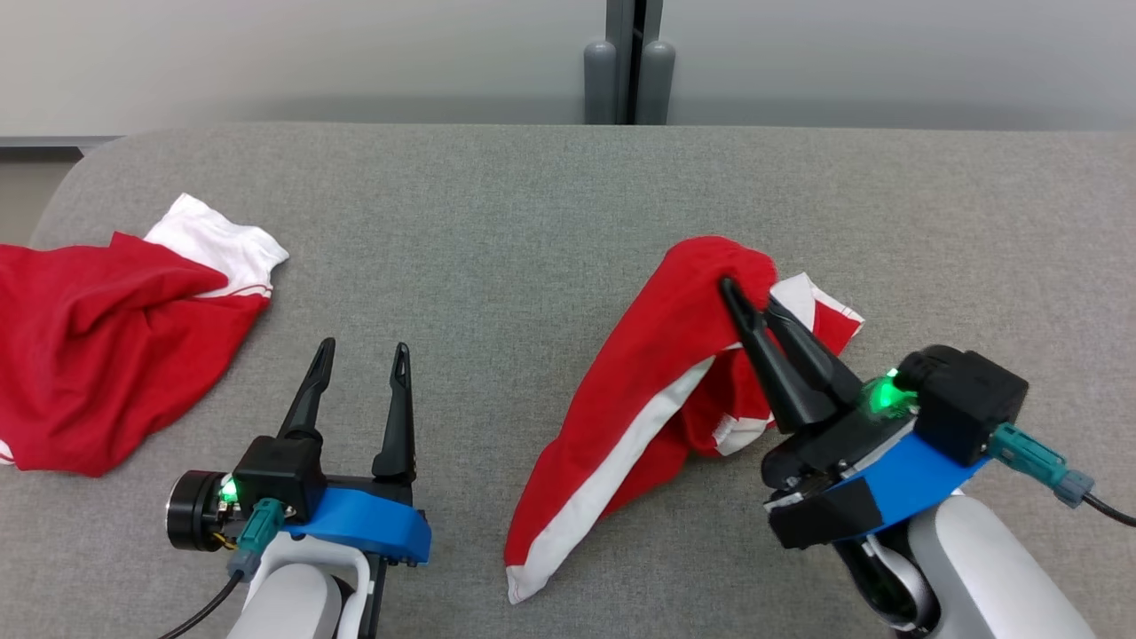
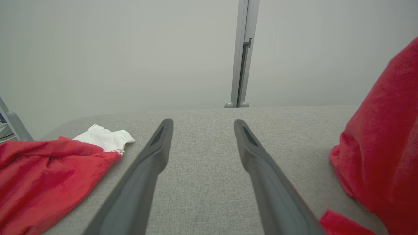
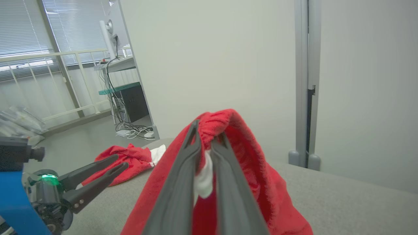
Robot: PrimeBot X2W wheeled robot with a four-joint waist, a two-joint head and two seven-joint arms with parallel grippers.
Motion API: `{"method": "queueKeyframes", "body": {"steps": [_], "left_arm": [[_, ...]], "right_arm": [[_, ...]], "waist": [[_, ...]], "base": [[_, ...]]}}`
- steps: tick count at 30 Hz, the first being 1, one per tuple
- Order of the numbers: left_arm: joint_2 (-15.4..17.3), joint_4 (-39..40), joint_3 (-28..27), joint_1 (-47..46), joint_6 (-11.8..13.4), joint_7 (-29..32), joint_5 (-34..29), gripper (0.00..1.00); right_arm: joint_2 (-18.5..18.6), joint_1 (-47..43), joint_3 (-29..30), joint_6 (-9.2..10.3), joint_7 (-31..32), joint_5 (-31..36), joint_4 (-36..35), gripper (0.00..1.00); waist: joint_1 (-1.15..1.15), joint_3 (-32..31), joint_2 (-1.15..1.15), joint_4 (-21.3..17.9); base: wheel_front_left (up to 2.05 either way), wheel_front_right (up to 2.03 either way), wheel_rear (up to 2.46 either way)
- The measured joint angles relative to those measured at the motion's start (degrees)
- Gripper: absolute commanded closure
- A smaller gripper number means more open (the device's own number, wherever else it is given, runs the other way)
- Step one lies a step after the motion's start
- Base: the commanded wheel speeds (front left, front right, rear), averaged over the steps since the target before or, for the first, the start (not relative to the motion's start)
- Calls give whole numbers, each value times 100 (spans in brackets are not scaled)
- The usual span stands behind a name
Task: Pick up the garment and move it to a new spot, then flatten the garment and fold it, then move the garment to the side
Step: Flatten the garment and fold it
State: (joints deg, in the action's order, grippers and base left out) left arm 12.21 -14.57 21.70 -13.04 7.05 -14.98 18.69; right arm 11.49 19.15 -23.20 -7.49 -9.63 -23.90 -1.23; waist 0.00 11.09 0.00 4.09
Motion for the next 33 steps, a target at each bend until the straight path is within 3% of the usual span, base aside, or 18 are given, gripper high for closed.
{"method": "queueKeyframes", "body": {"steps": [8,12,13,14,15,21,33], "left_arm": [[-56,-27,-3,-50,-38,0,-60,0],[-65,-57,-8,-92,-64,-1,-75,0],[-65,-65,-13,-93,-76,-1,-90,0],[-65,-76,-18,-94,-80,-1,-105,0],[-67,-88,-21,-94,-87,-1,-107,0],[-65,-108,-45,15,-101,-1,-112,0],[42,52,-261,678,67,-1,-58,0]], "right_arm": [[37,-560,1222,1,-160,-168,1379,100],[-27,-593,1507,1,-237,-241,1996,100],[-41,-592,1518,1,-257,-238,2109,61],[-45,-592,1518,1,-288,-236,2187,44],[-48,-592,1532,1,-315,-224,2236,0],[29,-899,1873,1,-465,233,2192,0],[-235,-1800,2348,1,-288,1079,611,0]], "waist": [[1,208,0,-21],[1,236,0,-63],[0,231,0,-81],[1,218,0,-95],[1,198,1,-108],[0,-30,0,-163],[-1,-547,0,-276]], "base": [[0,0,0],[0,0,0],[0,0,0],[0,0,0],[0,0,0],[0,0,0],[0,0,0]]}}
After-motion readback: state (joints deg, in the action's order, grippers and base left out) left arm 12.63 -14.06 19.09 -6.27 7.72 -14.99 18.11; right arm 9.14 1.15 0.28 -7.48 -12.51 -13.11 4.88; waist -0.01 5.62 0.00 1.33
